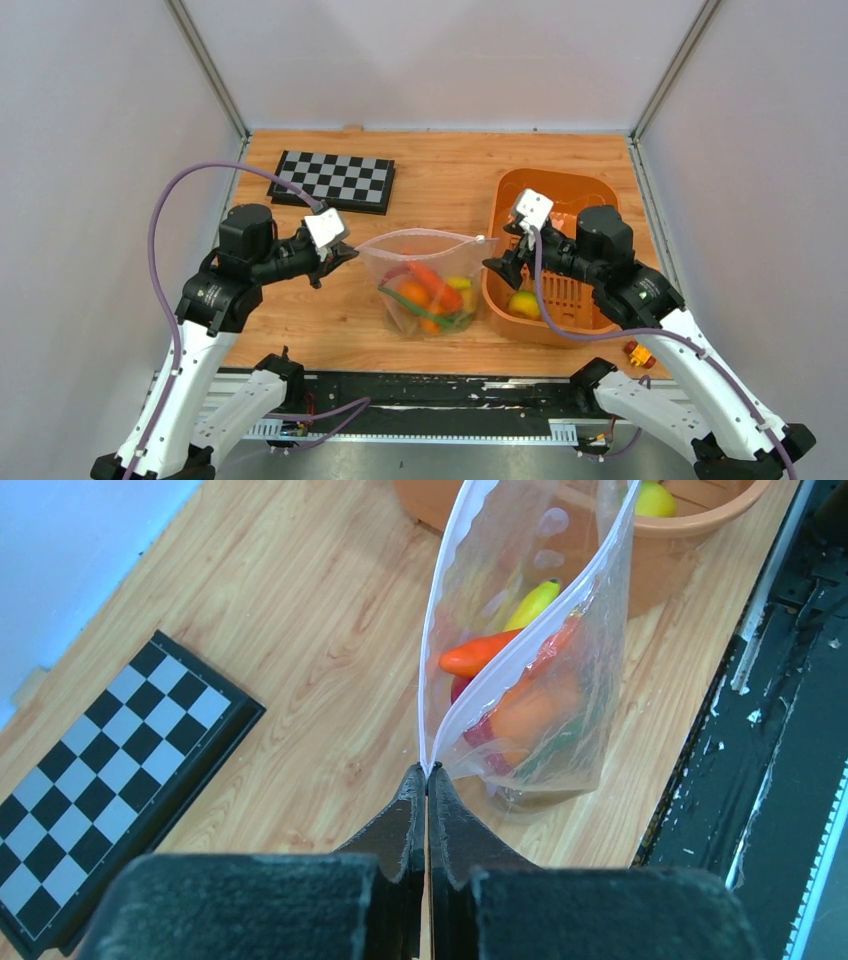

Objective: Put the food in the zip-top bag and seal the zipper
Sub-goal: Zip the zipper food storage bag at the center of the board.

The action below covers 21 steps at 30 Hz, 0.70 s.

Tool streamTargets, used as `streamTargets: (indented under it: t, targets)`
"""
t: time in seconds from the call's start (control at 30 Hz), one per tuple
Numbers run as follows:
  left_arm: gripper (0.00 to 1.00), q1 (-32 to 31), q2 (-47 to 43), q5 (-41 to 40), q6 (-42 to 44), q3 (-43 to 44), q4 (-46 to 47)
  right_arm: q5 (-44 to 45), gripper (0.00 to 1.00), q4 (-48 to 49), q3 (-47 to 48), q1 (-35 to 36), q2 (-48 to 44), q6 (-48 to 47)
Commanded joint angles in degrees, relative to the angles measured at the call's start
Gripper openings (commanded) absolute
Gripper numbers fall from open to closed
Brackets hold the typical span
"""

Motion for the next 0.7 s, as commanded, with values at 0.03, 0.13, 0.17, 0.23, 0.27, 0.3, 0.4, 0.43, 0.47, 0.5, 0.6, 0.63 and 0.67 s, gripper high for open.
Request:
streamTargets:
  t: [0.03, 0.13, 0.17, 0.23, 0.27, 0.3, 0.4, 0.43, 0.47, 0.5, 0.6, 0.63, 0.67]
  targets:
    - [0.00, 0.31, -0.37, 1.73, -0.04, -0.25, 2.20, -13.68, 0.69, 8.20, 0.93, -3.23, 1.65, -1.92]
    - [0.00, 0.31, -0.17, 1.85, -0.20, -0.11, 2.30, -18.26, 0.57, 6.53, 2.04, -4.40, 4.76, -3.45]
    - [0.00, 0.33, -0.17, 1.87, -0.22, -0.03, 2.33, -19.13, 0.53, 5.53, 2.40, -4.43, 5.42, -4.14]
    - [0.00, 0.31, -0.09, 1.88, -0.14, 0.06, 2.22, -19.75, 0.43, 5.54, 2.19, -4.60, 6.13, -4.76]
    - [0.00, 0.31, -0.16, 1.81, -0.19, 0.09, 2.25, -19.80, 0.39, 5.78, 1.90, -4.64, 6.18, -4.90]
    - [0.00, 0.31, -0.22, 1.80, -0.18, 0.15, 2.02, -20.18, 0.35, 5.81, 1.53, -4.73, 6.12, -5.07]
    - [0.00, 0.31, -0.83, 1.55, 0.42, -0.08, 1.53, -21.07, 0.22, 7.60, 0.37, -5.01, 5.33, -4.19]
    - [0.00, 0.31, -1.01, 1.22, 0.37, -0.36, 1.84, -21.60, 0.17, 8.22, 0.00, -4.93, 5.04, -3.75]
    - [0.00, 0.31, -1.10, 0.83, 0.35, -0.39, 1.89, -21.83, 0.10, 8.95, -0.08, -4.99, 4.85, -3.34]
    - [0.00, 0.31, -1.06, 0.58, 0.25, -0.37, 1.81, -21.74, 0.02, 9.32, -0.18, -4.96, 4.71, -2.93]
    - [0.00, 0.31, -0.94, -0.27, -0.70, 0.34, 1.46, -21.34, 0.00, 8.98, -0.50, -5.00, 4.50, -2.75]
    - [0.05, 0.31, -0.95, -1.02, -1.61, 0.50, 2.02, -21.22, 0.00, 8.70, -0.63, -5.03, 4.53, -2.72]
    - [0.20, 0.31, -1.09, -2.06, -2.97, 0.79, 2.72, -21.25, 0.00, 8.45, -0.75, -4.95, 4.51, -2.67]
